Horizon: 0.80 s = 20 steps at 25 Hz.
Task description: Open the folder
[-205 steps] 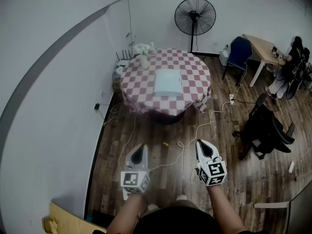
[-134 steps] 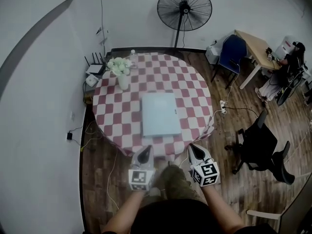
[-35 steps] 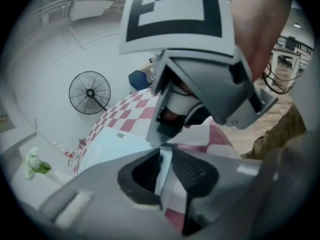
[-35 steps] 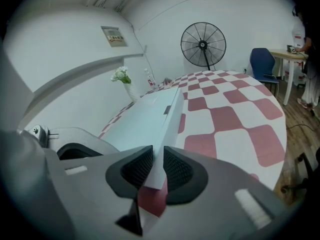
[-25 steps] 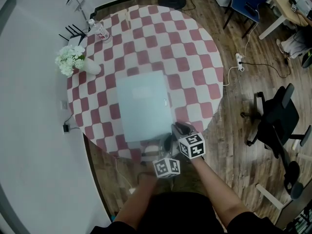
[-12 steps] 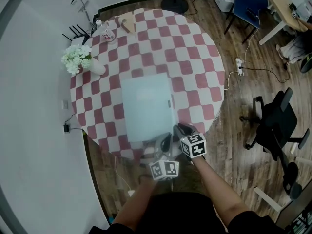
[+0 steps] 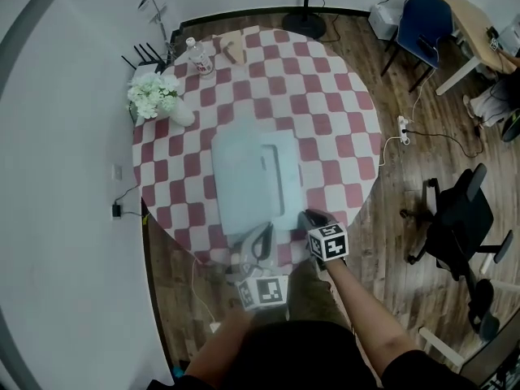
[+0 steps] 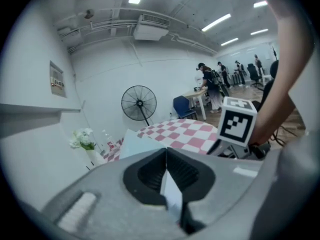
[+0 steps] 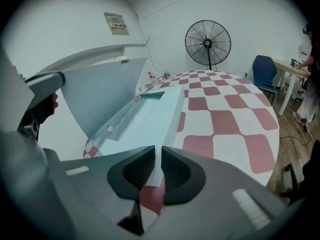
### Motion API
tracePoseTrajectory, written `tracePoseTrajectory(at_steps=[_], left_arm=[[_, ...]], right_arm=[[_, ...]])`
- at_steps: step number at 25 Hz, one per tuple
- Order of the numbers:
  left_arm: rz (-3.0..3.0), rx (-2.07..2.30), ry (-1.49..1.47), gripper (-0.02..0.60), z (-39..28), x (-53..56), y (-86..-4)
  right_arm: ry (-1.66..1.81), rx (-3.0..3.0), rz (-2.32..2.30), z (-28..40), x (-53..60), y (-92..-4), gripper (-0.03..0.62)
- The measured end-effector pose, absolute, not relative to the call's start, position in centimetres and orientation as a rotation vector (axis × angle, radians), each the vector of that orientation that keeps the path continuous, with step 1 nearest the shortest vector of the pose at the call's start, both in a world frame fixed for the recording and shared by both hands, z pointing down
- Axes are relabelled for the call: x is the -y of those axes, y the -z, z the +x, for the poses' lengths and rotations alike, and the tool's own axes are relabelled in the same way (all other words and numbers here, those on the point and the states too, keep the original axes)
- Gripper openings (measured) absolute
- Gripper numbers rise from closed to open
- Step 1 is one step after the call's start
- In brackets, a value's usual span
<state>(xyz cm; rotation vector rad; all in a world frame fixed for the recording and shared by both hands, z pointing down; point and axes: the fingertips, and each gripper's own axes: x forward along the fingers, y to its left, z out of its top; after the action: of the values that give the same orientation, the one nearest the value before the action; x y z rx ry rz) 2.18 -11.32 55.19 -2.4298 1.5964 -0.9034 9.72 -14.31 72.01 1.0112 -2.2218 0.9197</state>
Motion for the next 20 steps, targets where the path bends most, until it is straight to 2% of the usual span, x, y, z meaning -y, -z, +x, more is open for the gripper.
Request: tracePoseTrajectory(at_steps=[7, 20], left_arm=[[-2.323, -1.891, 0.796, 0.009, -5.6, 12.1, -50.7], [-1.910, -2.602, 0.812, 0.006, -20.4, 10.3, -50.9]], right_arm=[[-0.825, 2.181, 0.928, 9.0, 13.9, -71.6, 0.002], [-0.814, 2.128, 0.733, 7.1, 14.3, -71.3, 0.003]])
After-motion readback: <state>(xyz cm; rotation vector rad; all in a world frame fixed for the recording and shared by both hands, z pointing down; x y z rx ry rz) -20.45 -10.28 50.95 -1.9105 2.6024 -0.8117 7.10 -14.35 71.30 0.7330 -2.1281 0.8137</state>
